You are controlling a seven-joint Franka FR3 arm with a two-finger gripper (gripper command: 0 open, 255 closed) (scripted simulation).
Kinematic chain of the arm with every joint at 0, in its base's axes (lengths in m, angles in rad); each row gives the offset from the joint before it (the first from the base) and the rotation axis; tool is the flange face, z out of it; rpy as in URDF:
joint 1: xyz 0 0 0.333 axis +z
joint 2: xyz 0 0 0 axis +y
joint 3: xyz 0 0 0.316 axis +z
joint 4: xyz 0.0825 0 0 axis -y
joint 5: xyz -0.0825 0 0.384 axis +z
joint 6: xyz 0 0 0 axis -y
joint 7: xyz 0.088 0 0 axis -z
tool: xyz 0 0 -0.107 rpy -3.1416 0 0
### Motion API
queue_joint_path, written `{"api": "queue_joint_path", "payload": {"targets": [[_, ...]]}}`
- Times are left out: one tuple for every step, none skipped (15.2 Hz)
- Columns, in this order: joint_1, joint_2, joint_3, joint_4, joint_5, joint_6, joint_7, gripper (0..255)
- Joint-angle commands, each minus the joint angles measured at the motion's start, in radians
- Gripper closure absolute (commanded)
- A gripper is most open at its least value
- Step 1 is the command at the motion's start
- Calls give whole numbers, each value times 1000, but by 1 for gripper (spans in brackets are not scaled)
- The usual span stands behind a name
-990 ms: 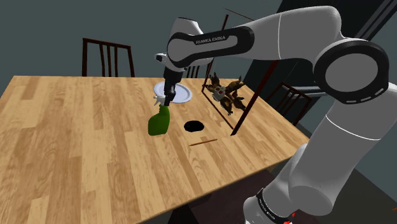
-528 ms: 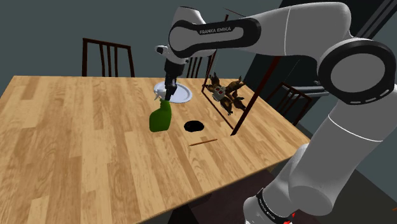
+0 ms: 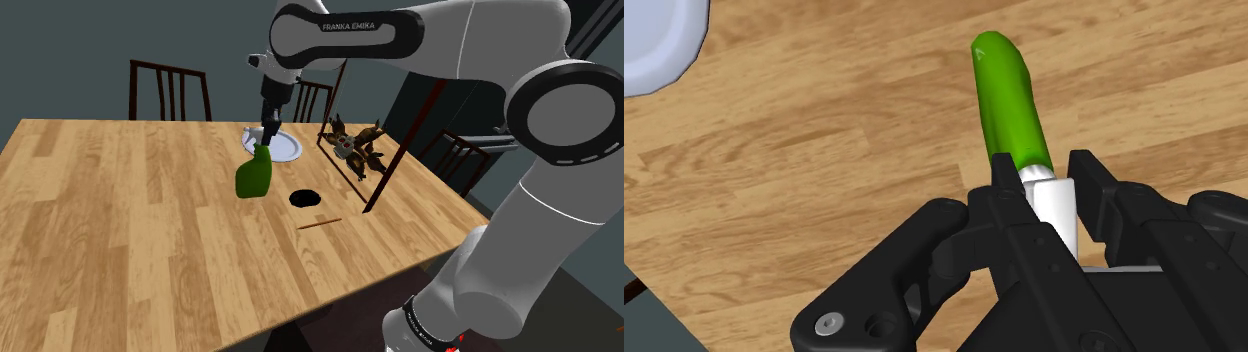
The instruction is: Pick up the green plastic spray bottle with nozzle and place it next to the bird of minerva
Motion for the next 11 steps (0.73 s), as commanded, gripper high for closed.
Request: {"api": "queue_joint_path", "payload": {"targets": [[0, -6, 0, 20, -1, -26, 3, 255], [0, -8, 0, 31, -1, -39, 4, 255], [0, -9, 0, 43, -1, -52, 5, 255], [0, -10, 0, 55, -2, -65, 6, 255], [0, -11, 0, 67, -2, -78, 7, 255], [-1, -12, 0, 80, -2, -91, 8, 255], [-1, -12, -1, 92, -3, -105, 9, 255], [-1, -13, -1, 105, -3, -118, 10, 255], [-1, -13, -1, 119, -3, -131, 11, 255], [-1, -13, -1, 132, -4, -145, 12, 255], [-1, -12, -1, 146, -4, -158, 13, 255]]}}
